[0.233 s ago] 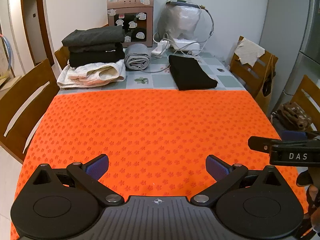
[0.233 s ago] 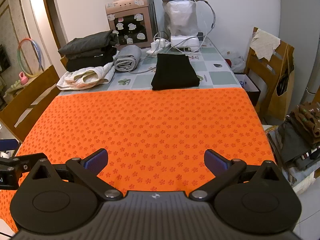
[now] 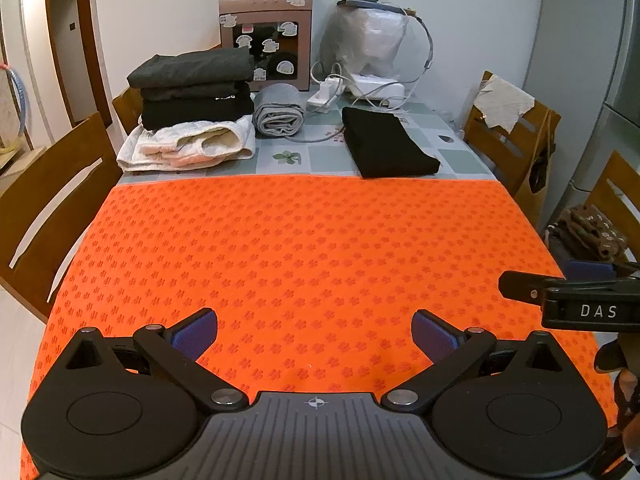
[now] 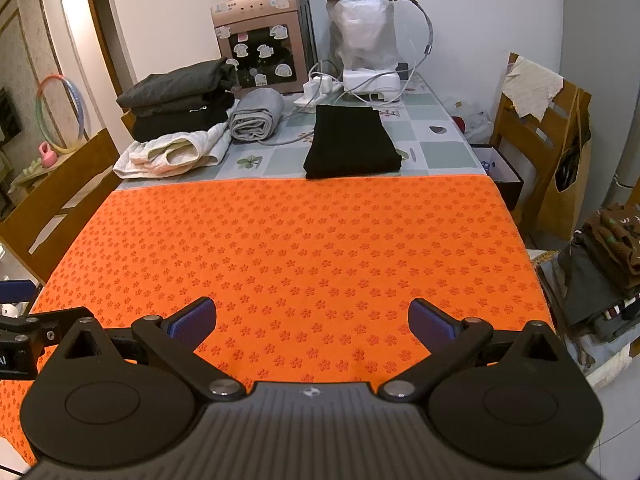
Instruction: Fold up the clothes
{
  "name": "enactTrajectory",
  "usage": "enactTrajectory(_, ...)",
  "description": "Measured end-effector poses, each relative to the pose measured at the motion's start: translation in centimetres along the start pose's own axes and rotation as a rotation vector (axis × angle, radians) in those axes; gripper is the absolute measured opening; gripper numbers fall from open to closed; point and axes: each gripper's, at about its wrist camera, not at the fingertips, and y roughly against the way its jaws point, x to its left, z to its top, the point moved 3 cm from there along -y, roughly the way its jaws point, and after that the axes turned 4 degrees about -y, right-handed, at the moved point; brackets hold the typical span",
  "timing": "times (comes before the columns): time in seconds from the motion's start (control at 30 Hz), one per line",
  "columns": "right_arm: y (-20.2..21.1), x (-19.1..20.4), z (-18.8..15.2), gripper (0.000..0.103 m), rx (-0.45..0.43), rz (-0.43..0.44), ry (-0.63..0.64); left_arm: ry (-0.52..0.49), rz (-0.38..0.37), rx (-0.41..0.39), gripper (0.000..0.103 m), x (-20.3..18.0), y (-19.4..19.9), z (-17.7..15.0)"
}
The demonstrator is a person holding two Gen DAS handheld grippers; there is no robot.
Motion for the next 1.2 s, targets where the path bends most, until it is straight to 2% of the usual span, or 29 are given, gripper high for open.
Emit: enactTrajectory(1.2,-1.0,-0.3,-0.1,0.103,0.022,-0.015,-0.025,0.008,-0.008,0.036,0.103,0.0,-1.2,0.2)
